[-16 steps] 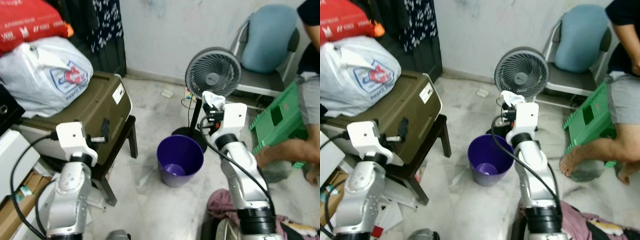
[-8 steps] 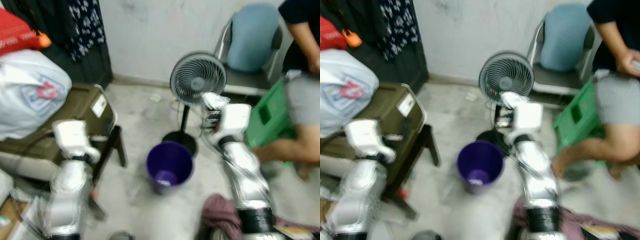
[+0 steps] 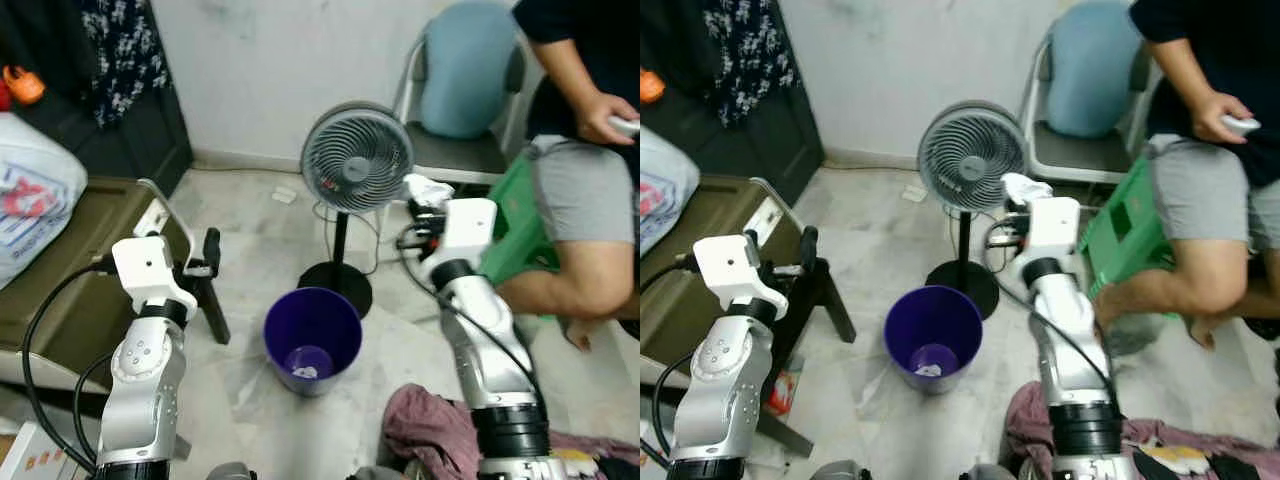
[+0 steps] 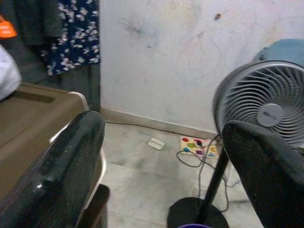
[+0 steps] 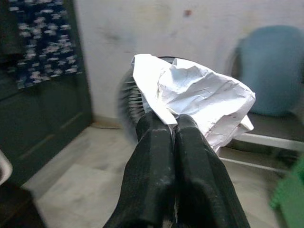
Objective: Clean up the room
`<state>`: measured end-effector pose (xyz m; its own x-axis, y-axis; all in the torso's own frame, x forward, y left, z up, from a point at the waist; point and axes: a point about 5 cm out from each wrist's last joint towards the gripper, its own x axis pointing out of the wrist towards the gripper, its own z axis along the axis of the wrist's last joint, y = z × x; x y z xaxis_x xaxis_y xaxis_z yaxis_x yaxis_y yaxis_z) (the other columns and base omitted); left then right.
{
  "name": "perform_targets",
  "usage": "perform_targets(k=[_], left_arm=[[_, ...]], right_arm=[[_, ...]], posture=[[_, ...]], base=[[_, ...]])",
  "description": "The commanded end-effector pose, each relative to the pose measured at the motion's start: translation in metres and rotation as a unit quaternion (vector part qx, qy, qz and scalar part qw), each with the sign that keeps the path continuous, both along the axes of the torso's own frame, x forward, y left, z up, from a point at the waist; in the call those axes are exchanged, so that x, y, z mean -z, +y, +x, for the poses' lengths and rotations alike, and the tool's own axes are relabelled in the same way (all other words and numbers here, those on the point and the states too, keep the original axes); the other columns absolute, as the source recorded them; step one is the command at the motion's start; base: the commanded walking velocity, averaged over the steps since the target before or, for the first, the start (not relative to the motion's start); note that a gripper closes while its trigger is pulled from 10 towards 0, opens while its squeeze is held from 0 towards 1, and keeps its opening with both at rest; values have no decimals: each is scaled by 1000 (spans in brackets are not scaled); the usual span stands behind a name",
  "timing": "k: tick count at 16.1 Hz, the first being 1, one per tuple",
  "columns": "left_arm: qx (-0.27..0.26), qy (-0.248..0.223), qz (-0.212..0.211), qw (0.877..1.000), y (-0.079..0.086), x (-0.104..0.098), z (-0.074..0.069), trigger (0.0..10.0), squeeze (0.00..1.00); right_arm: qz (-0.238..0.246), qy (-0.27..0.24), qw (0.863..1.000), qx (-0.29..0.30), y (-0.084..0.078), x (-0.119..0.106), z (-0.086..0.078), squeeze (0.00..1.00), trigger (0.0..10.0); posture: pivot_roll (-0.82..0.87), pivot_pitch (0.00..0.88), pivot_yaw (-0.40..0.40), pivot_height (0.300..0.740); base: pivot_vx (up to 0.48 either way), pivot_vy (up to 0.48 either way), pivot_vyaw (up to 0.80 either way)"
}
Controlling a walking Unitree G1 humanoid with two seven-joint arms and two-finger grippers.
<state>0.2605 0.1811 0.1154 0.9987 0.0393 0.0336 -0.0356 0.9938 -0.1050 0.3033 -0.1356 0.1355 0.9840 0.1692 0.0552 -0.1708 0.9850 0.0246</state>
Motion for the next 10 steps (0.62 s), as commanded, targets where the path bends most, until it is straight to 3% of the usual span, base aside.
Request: perform_targets(k=[1, 6, 10], left_arm=[[-4, 5, 6, 1000, 2, 0, 0, 10000, 0], [0, 3, 4, 1000, 1, 0, 1, 10000, 0], [7, 1, 2, 1000, 0, -1, 1, 10000, 0]], right_arm=[[-5, -8, 1000, 3, 0, -3, 2, 0, 10000], [-4, -7, 1000, 3, 0, -3, 2, 0, 10000], [0, -6, 1000, 3, 0, -2, 3, 0, 10000]], posture=[[-48, 9, -28, 740], [-50, 10, -28, 740], [-51, 9, -29, 740]], base=[[0, 0, 550], [0, 0, 754], [285, 0, 0]])
